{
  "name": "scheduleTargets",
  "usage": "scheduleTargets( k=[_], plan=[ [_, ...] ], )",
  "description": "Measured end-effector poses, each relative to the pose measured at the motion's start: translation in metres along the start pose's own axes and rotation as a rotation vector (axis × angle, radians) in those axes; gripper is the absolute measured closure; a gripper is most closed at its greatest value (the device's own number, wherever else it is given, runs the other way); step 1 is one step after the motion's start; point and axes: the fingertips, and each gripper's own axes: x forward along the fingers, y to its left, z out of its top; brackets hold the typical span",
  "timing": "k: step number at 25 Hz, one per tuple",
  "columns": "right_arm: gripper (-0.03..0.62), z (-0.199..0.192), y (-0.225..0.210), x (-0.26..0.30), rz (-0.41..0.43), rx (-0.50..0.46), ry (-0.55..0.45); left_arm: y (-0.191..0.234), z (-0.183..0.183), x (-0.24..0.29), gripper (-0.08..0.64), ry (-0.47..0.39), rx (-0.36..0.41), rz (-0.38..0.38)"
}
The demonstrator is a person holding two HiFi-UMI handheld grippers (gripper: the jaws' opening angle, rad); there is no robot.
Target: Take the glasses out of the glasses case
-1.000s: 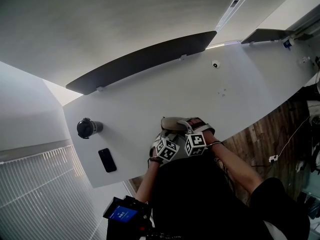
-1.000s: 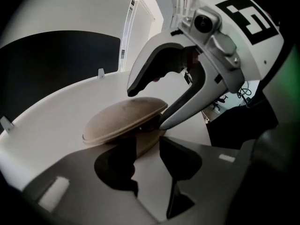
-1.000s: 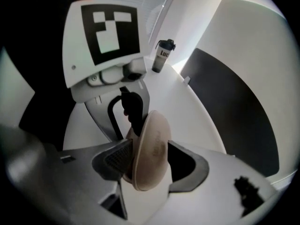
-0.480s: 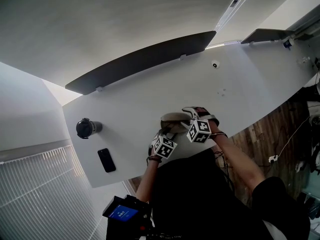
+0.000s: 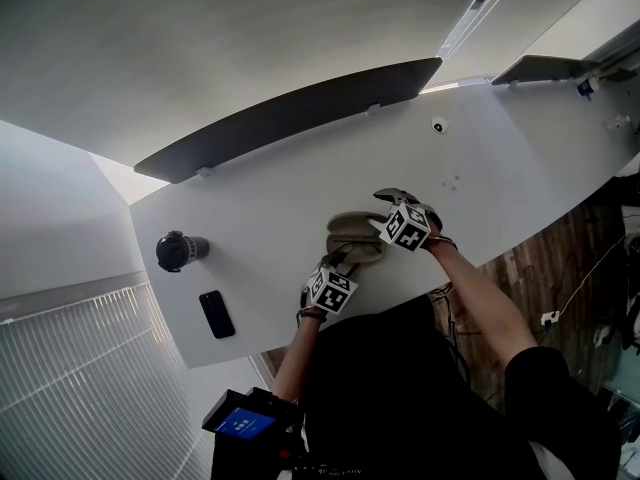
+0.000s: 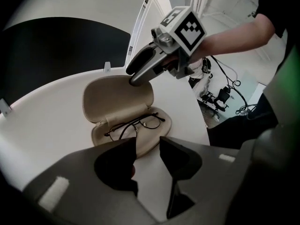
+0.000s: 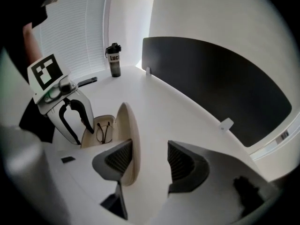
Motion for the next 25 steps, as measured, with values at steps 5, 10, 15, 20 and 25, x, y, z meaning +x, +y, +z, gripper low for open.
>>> scheduleTargets(
  k=[5,10,15,20,25],
  plan=[
    [0.350,-0.022,-0.019,0.009,0.033,0.100,0.021,-0.005,0.005,0.001,0.396,-0.004,-0.013,-0.011],
    [0.350,-0.031,-0.021,0.026,0.039,0.167,0.042,0.002,-0.001,0.003,0.398,-0.019,-0.043,-0.026],
    [0.350,-0.041,-0.026,0.029,0.043,0.244,0.049,0.003,0.001,0.001,0.400,-0.033,-0.057,-0.027],
    [0.350,-0.022,-0.011,0.011,0.023,0.174,-0.012,0.003,0.002,0.000,0.397,-0.020,-0.053,-0.019],
    [0.350,0.006,0.028,-0.041,-0.026,-0.048,-0.082,0.001,0.002,0.001,0.399,-0.022,-0.054,-0.004]
  ],
)
